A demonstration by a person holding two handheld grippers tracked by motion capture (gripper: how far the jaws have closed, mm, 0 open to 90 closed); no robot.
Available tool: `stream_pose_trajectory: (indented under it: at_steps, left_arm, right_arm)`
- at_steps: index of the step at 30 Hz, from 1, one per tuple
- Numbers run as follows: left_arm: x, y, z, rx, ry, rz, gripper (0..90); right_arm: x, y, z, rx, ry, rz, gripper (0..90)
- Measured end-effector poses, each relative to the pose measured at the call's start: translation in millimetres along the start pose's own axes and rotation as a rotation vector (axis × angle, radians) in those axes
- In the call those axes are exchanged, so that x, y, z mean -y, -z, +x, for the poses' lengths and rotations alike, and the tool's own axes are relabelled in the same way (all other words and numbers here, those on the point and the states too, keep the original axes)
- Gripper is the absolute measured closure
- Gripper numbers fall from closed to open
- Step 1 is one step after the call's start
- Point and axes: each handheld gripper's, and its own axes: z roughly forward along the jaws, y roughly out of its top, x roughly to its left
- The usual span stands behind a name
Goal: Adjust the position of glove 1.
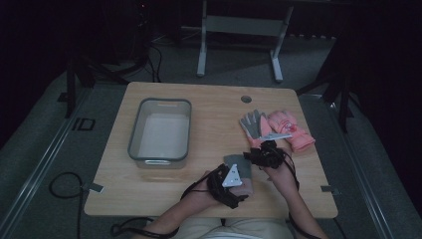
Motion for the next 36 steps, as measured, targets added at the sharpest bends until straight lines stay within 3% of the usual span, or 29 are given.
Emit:
stream_pose_trajectory:
  at_steps: [2, 3, 4, 8, 12, 13, 15, 18, 20, 23, 27, 30, 32, 33, 36]
  left_arm:
    - [0.0, 0.0, 0.0, 0.000, 0.000, 0.000, 20.4]
    - [6.1, -6.8, -1.7, 0.004, -0.036, 0.046, 24.0]
    - [7.8, -7.9, -2.3, 0.001, -0.040, 0.049, 24.7]
    - [11.1, -11.3, -4.5, -0.039, -0.089, 0.099, 25.3]
    - [14.1, -12.9, -9.4, -0.069, -0.127, 0.109, 26.0]
    - [13.6, -12.4, -10.6, -0.098, -0.139, 0.113, 29.9]
    - [13.1, -12.1, -9.9, -0.107, -0.145, 0.121, 38.1]
    - [11.3, -9.4, -3.7, -0.079, -0.119, 0.122, 48.6]
    - [10.8, -5.5, 5.8, -0.036, -0.071, 0.114, 55.4]
    - [11.0, -4.4, 9.1, -0.023, -0.057, 0.108, 62.1]
    - [10.0, -3.2, 14.6, 0.003, -0.038, 0.119, 65.9]
    - [9.7, -2.1, 17.3, 0.012, -0.027, 0.125, 67.3]
    - [9.7, -2.1, 17.3, 0.012, -0.027, 0.125, 67.5]
    - [10.2, -0.9, 19.6, 0.021, -0.008, 0.128, 67.5]
    - [9.7, 1.5, 22.0, 0.024, 0.004, 0.138, 68.4]
  right_arm:
    - [1.5, -2.5, -1.1, -0.001, -0.004, 0.007, 56.4]
    - [5.7, -10.4, -2.7, -0.004, -0.011, 0.033, 54.6]
    - [6.9, -13.2, -3.0, 0.004, -0.008, 0.043, 54.1]
    - [10.1, -21.8, -4.8, 0.021, -0.004, 0.073, 50.4]
    - [14.7, -30.2, -5.8, 0.023, -0.009, 0.110, 45.1]
    - [15.3, -30.9, -6.7, 0.014, -0.028, 0.110, 44.7]
    - [15.8, -31.0, -7.7, 0.008, -0.041, 0.110, 44.6]
    - [15.4, -31.1, -5.3, 0.005, -0.051, 0.116, 47.3]
    - [15.1, -31.5, -5.3, -0.010, -0.065, 0.116, 49.9]
    - [14.3, -32.3, -5.9, -0.029, -0.075, 0.117, 51.8]
    - [10.3, -37.7, -5.4, -0.118, -0.140, 0.136, 61.3]
    - [7.8, -41.5, -2.0, -0.145, -0.139, 0.139, 68.4]
    - [6.9, -42.4, -1.7, -0.154, -0.145, 0.138, 68.4]
    - [6.9, -42.4, -1.7, -0.154, -0.145, 0.138, 70.1]
    - [2.9, -37.9, 3.5, -0.165, -0.134, 0.109, 73.9]
